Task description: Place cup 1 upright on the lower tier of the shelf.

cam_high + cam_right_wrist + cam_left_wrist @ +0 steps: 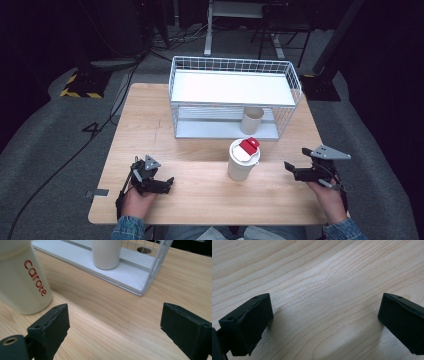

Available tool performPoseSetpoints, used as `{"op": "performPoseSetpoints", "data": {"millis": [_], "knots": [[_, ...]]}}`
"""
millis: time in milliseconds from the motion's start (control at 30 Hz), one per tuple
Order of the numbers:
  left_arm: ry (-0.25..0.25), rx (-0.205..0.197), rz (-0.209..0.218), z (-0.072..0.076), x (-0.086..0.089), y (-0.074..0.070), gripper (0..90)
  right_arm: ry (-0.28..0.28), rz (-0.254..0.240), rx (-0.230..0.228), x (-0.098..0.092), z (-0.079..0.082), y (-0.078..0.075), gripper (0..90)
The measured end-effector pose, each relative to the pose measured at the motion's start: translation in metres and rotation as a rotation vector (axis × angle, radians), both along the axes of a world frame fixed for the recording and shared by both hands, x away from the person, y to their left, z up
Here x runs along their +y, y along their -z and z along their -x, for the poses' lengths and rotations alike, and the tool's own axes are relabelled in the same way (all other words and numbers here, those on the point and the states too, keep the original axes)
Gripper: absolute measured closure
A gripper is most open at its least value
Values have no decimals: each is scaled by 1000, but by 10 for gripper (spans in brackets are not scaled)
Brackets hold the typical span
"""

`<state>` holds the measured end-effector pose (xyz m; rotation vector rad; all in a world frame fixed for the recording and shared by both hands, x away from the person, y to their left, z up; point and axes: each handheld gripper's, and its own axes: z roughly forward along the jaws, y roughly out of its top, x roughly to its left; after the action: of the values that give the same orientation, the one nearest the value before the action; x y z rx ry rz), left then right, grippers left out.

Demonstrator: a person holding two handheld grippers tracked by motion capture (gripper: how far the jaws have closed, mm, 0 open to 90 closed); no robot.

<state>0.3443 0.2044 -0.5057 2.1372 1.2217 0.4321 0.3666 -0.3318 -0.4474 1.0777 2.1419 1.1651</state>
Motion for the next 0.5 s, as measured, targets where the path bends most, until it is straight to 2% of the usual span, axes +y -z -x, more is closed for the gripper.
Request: {"op": "performPoseSetpoints", "data": {"millis": [100,300,500], "knots": [[-4,1,3,0,0,0,2,29,6,5,-8,6,11,91],[-13,8,2,0,-2,-1,0,52,72,42,-18,15,32,94],[0,16,28,0,-3,-2,1,72,81,97,-27,18,47,96]]}}
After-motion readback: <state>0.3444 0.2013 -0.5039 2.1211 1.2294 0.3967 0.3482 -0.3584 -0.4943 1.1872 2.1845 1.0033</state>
